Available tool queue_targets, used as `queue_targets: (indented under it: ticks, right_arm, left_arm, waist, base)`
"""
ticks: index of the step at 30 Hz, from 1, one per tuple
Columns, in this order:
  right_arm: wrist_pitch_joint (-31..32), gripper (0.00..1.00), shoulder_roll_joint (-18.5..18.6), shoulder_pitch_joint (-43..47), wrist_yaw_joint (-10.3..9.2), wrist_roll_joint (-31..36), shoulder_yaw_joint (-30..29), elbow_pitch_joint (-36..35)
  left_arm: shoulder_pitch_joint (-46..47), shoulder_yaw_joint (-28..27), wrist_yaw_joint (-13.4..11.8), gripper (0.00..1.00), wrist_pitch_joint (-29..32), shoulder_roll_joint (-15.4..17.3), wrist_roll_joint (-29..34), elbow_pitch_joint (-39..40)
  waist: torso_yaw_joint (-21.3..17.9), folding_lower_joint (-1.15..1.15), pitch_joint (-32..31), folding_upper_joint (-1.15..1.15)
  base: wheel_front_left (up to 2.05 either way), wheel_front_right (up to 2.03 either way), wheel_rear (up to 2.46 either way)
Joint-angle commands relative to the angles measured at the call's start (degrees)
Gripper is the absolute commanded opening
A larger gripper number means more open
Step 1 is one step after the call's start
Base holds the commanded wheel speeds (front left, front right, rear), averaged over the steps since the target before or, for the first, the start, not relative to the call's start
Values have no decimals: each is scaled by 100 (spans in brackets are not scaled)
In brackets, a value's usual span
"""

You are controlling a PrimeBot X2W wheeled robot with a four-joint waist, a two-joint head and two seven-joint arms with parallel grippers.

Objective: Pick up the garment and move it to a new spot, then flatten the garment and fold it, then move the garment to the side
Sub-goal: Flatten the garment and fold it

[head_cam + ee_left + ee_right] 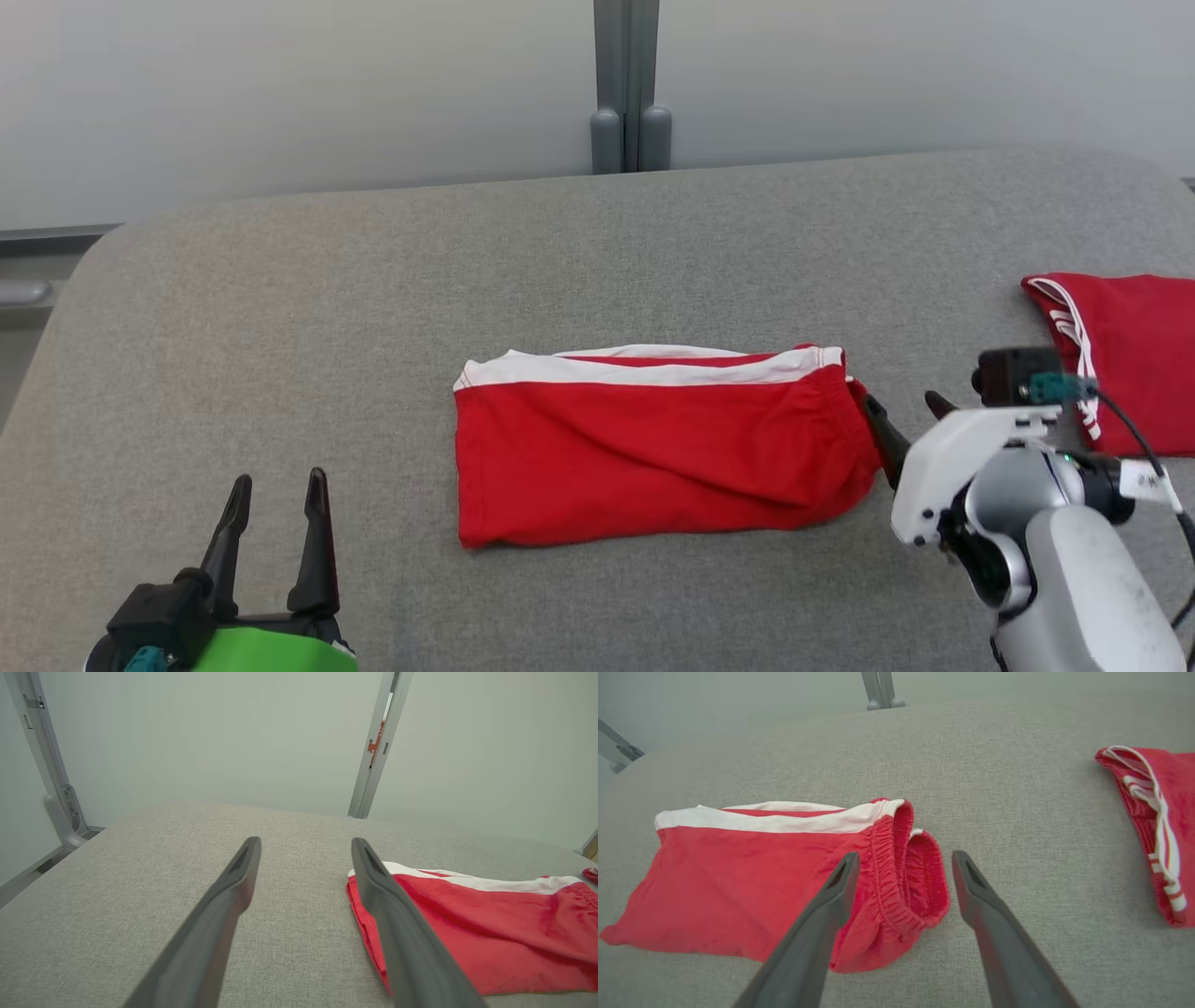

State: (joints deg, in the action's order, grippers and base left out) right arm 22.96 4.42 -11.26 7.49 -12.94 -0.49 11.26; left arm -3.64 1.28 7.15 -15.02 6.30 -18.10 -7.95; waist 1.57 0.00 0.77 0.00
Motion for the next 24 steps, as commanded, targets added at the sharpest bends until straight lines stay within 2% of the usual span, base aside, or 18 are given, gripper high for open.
queue_targets:
  ticks: [1,5,10,19,24]
  right_arm:
    - [306,100,12,-288,-1,45,-54,139]
    - [1054,100,-56,-944,-1,150,-251,754]
    - [1484,100,-118,-1425,-1,451,-503,1380]
    - [1213,100,-148,-1584,-1,549,-556,1757]
    - [904,100,-148,-1498,-1,602,-585,1625]
  left_arm:
    - [130,17,35,100,-16,9,8,12]
    - [248,90,37,100,-17,-22,25,10]
    - [345,146,41,100,-17,-23,3,-33]
    - [425,228,43,100,-17,37,-54,-20]
    - [439,281,43,100,-17,42,-48,-19]
  waist:
    - [-15,0,121,0]
    - [27,0,263,0]
    - [112,0,365,0]
    - [277,0,460,0]
    - [339,0,469,0]
  base:
    - [0,0,0]
    - [0,0,0]
    - [0,0,0]
    - [0,0,0]
    - [0,0,0]
